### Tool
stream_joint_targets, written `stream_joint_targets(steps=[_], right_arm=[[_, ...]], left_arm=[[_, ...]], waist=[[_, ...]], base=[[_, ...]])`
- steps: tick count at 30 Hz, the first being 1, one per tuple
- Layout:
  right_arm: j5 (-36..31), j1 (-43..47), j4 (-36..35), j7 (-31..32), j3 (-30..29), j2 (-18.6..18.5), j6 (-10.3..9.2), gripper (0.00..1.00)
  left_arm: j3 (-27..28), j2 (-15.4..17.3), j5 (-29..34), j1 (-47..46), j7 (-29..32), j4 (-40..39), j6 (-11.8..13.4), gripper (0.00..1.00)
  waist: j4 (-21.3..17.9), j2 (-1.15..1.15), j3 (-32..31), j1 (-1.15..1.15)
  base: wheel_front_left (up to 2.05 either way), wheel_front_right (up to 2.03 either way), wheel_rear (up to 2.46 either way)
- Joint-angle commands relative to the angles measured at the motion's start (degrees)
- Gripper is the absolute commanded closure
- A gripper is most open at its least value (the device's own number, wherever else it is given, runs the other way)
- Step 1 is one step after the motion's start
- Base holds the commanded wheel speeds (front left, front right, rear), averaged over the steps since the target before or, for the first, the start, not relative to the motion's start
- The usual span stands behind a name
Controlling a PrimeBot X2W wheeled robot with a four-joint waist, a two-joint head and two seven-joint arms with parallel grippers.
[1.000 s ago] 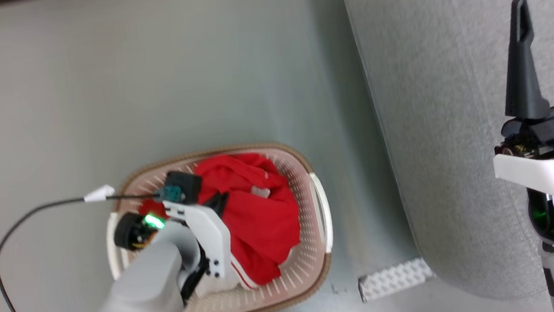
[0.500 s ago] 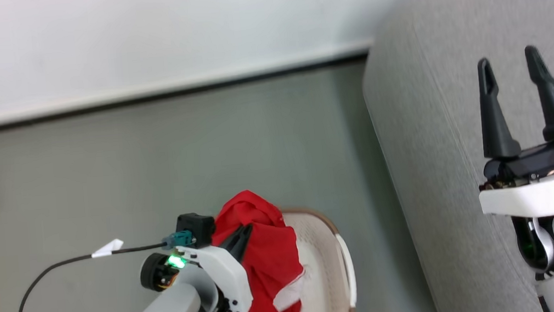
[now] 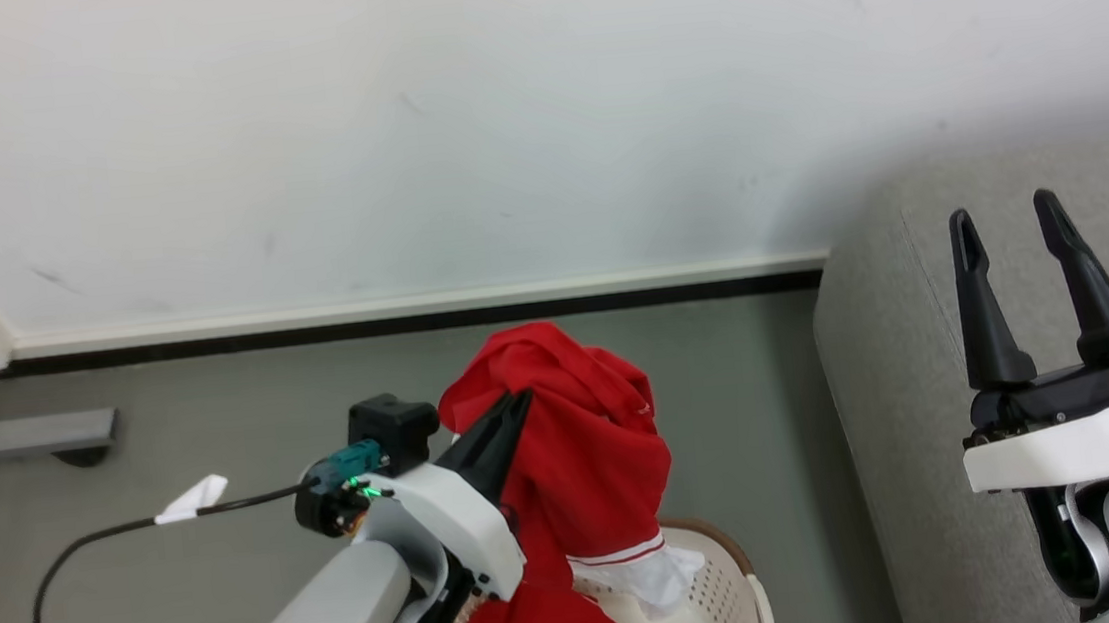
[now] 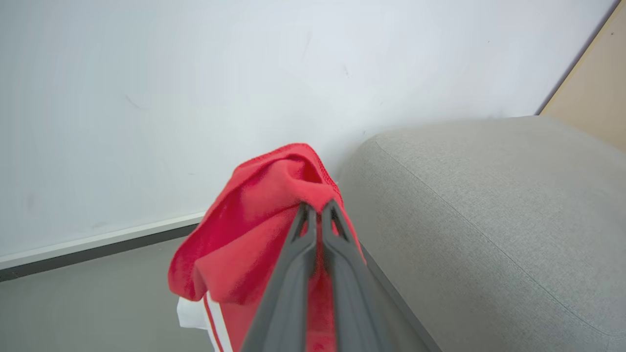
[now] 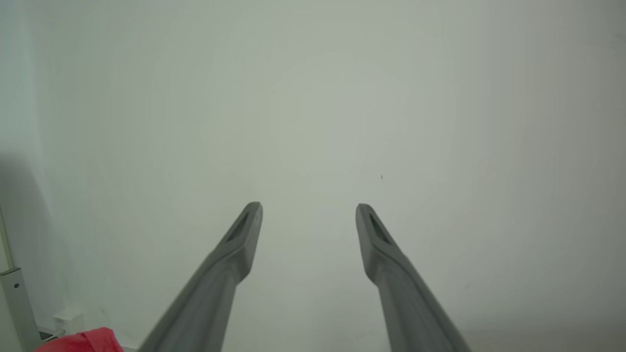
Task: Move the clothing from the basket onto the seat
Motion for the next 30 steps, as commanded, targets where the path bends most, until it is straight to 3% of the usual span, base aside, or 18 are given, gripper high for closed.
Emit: stream_joint_targets(steps=[1,17,30], right_arm=[[0.72,1.08,0.26,-0.11,0.16,-0.2,-0.12,0.0],[2.11,6.56,1.25,-0.12,1.2,0.89,-0.12,0.0],[3.52,5.35,1.2,-0.12,4.92,0.35,-0.12,0.0]], left_arm=[[0.75,0.86,1.11,0.89,-0.01,-1.66,0.49,1.0],[3.89,5.61,2.04,-4.16,3.75,-18.76,4.36,1.0],[4.45,5.73,1.58,-6.48,6.37,-24.15,6.89,1.0]], waist=[[1.54,0.0,-2.06,0.02],[3.38,0.0,-5.23,0.02],[3.89,0.0,-5.52,0.02]], base=[[0.0,0.0,0.0],[0.0,0.0,0.0],[0.0,0.0,0.0]])
